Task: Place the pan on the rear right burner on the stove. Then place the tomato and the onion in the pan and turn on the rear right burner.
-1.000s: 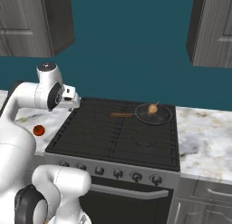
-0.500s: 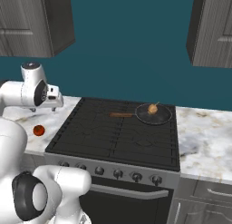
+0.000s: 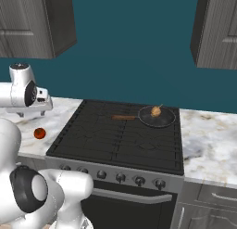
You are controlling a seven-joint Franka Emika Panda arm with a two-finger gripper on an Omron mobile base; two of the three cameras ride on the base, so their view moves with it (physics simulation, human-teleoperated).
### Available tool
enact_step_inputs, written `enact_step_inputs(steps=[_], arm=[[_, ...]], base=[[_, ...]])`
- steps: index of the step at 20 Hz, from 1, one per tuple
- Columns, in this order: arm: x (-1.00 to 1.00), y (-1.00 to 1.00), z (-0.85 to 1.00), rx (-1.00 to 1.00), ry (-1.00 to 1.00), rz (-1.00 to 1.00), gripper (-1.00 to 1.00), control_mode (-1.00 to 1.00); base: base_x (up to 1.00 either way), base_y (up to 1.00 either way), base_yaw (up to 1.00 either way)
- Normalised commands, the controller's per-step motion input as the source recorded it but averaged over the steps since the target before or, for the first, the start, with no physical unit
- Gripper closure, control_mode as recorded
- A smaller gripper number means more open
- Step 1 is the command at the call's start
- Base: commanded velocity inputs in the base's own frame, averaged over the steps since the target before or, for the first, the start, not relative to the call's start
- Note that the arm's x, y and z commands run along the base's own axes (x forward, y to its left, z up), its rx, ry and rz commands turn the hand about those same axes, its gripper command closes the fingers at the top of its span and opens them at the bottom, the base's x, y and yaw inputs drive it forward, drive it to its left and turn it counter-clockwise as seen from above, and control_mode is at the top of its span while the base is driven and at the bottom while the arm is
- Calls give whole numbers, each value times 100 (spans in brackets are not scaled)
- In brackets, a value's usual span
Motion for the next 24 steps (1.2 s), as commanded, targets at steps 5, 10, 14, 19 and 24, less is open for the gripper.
enact_step_inputs(steps=[5,10,14,19,24], arm=[[-3,15,-35,0,1,5,-100,-100],[0,11,-30,0,0,5,-100,-100],[1,15,-33,0,1,4,-100,-100],[15,14,-32,0,3,2,-100,-100],[24,14,-28,0,4,0,-100,-100]], base=[[0,0,0],[0,0,0],[0,0,0],[0,0,0],[0,0,0]])
